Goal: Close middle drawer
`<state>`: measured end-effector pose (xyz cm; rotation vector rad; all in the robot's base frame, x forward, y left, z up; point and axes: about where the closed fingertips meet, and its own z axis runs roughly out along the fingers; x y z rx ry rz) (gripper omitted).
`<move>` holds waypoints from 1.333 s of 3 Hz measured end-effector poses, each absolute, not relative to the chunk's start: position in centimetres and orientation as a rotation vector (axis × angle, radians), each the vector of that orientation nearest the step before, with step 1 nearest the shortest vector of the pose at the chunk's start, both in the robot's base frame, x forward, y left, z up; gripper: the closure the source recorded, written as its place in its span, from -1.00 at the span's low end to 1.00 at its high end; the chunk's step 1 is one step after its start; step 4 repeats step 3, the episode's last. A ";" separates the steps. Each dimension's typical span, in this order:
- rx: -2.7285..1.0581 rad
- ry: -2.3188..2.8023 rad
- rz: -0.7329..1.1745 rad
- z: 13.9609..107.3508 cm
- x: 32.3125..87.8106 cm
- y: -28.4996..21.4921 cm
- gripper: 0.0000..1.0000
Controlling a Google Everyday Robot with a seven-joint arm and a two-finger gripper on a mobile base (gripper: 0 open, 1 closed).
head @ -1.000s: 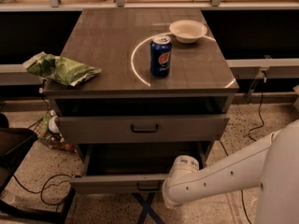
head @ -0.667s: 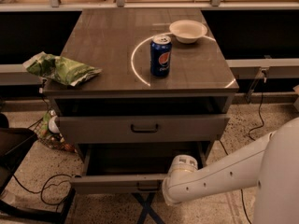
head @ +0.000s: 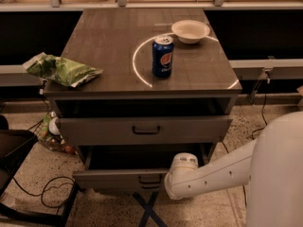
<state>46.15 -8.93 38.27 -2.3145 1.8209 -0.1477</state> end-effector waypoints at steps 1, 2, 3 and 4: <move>-2.343 1.775 -0.224 37.9 49.4 -9.6 1.00; -2.363 1.745 -0.302 37.8 54.6 -11.7 1.00; -2.363 1.745 -0.302 37.8 54.6 -11.7 1.00; -2.363 1.745 -0.302 37.8 54.6 -11.7 1.00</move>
Offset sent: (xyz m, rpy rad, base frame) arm 0.1310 -0.0326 -0.0042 -0.1199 -0.1208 0.0569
